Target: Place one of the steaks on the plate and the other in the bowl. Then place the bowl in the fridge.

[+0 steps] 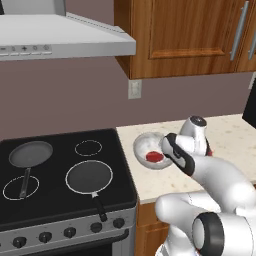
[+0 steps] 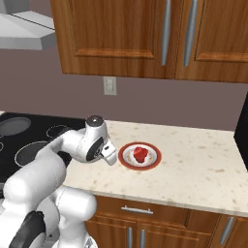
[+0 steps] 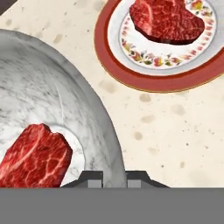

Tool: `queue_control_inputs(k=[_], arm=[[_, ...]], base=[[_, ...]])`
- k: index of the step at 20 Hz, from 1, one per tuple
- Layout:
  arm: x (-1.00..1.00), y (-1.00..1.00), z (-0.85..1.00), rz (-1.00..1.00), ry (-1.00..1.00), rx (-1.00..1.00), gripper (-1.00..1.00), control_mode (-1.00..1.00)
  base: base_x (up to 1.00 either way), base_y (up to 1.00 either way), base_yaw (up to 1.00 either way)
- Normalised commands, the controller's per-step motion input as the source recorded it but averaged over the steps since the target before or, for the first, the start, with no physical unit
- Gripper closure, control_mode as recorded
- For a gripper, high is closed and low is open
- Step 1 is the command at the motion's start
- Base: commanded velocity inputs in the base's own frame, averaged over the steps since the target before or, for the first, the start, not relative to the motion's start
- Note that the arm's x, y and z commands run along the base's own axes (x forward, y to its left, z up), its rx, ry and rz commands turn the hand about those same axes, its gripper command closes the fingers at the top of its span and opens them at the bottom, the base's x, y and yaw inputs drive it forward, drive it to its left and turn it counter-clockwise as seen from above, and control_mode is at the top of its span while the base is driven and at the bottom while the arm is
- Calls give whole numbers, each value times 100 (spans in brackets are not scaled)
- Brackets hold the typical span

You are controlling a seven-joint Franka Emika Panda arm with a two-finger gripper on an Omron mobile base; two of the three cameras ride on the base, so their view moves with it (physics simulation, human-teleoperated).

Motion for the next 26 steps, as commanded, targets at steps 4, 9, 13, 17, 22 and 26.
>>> queue_control_inputs(k=[4,9,13,17,22,26], arm=[[-45,-8,72,-17,-3,7,100,-100],[-44,-8,73,-17,2,8,100,-100],[-32,-15,44,-35,9,1,100,-100],[-27,-2,24,-41,1,0,100,-100],[-41,0,38,-26,-1,10,100,-100],[-51,0,46,-7,0,7,100,-100]], base=[[0,0,0],[0,0,0],[0,0,0],[0,0,0],[0,0,0],[0,0,0]])
